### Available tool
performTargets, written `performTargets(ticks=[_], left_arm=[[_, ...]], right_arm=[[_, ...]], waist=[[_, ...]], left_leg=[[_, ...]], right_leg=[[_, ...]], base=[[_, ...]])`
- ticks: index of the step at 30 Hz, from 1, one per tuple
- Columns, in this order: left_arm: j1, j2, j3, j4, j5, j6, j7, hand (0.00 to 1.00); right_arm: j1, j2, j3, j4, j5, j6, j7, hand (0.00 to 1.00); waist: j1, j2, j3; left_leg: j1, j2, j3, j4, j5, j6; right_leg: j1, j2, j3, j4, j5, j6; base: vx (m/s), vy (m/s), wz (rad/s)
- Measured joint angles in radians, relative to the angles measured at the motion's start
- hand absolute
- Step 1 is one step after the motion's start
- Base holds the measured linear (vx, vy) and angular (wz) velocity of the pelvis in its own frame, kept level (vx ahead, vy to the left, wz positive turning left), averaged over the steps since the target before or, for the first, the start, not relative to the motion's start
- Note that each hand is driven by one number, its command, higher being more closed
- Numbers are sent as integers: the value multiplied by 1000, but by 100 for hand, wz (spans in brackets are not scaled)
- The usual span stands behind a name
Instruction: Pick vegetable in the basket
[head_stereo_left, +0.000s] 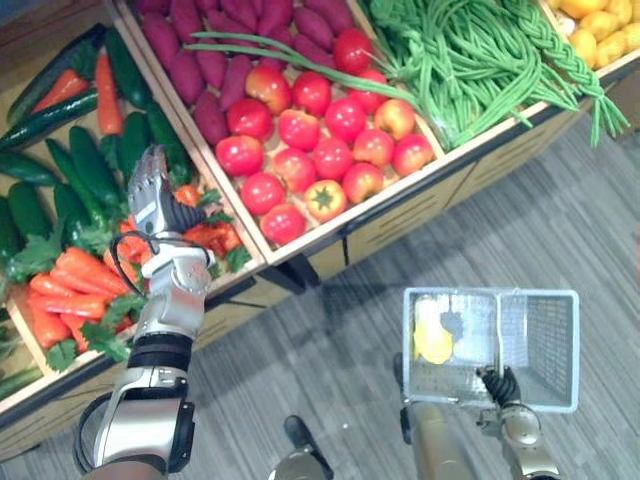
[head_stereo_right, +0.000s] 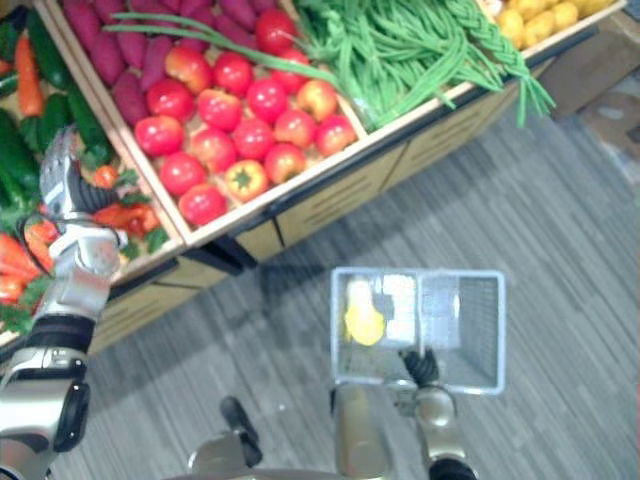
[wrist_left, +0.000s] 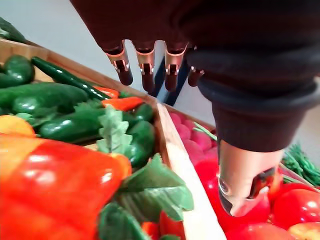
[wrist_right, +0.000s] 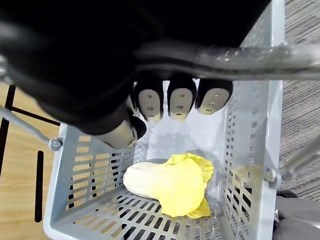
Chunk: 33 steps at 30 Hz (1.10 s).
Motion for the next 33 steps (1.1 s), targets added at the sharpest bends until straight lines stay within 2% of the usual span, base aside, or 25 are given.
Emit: performTargets(ticks=[5,11,12,13,15,18,21,23,27,28,29,30,31,33], left_arm=[[8,-1,0,-1,3,-1,-18,0],[64,-1,-10,-15,4,0,-37,0],[81,-2,-8,-38,5,-2,-37,0],[96,-6,-8,-66,5,-7,-37,0],[110,-5,-6,-103,3,-11,-37,0],[152,-8,-5,-135,2,-7,-37,0],[211,-9,9,-196,3,-7,-38,0],[246,-13,18,-244,3,-8,-38,0],[295,-47,27,-270,3,-9,-42,0],[308,-69,36,-272,3,-8,-48,0],[312,-82,49,-271,3,-7,-54,0],[312,-79,55,-273,3,-7,-59,0],[314,-95,64,-278,4,-8,-61,0],[319,-111,56,-288,6,-9,-70,0]], right_arm=[[18,1,-1,1,6,-1,-15,100],[22,1,2,0,3,0,-15,100],[24,3,0,-4,3,1,-15,100],[28,-4,-1,0,2,2,-16,100],[27,-9,-4,8,-2,11,-16,100],[41,23,-12,7,-2,16,-16,100],[42,22,-15,7,-2,19,-15,100],[43,22,-28,11,-5,22,-14,100],[43,18,-50,19,-6,29,-13,100],[42,21,-58,22,-6,32,-11,100],[42,38,-75,32,-5,28,-10,100],[44,48,-78,37,-5,26,-9,100],[49,51,-79,51,-11,29,-3,100],[45,42,-78,54,-38,30,8,100]], waist=[[6,1,0],[8,0,-1],[12,-8,-1],[11,6,-8],[24,35,-23],[28,5,-32],[34,8,-34],[54,8,-35],[54,16,-51],[53,21,-50],[52,18,-61],[51,-1,-72],[51,-11,-89],[54,10,-89]], left_leg=[[0,-18,0,33,0,0],[9,-19,0,81,-2,-2],[-34,-1,-2,163,-42,-17],[-33,-9,-3,45,-49,-9],[-11,-4,11,-119,53,14],[-4,-33,-3,-105,54,15],[2,-37,-6,-82,54,15],[16,-27,-6,-67,54,15],[32,-25,-9,-65,54,15],[48,-7,-10,-56,53,18],[50,-4,-18,-49,51,21],[50,-13,-20,-48,50,20],[50,-17,-27,-43,29,0],[48,4,-27,-41,29,0]], right_leg=[[23,-33,-2,-1,0,0],[52,-43,-1,0,0,0],[62,-63,3,-1,3,-3],[66,-58,2,-1,3,-3],[67,-31,0,-1,1,0],[80,-64,-9,6,1,0],[86,-67,-13,43,0,0],[89,-63,-15,82,0,0],[83,-62,-18,146,-14,18],[41,-43,-15,238,-52,17],[44,-28,-12,158,-78,7],[69,-33,-12,68,-36,10],[95,-36,-27,5,-38,9],[97,-16,-28,-3,-38,9]], base=[[56,33,12],[53,19,2],[53,28,1],[33,43,-2],[51,109,-19],[51,113,9],[31,55,15],[47,38,4],[72,17,7],[66,-53,0],[70,-57,7],[58,-54,13],[64,-34,6],[75,-68,-6]])
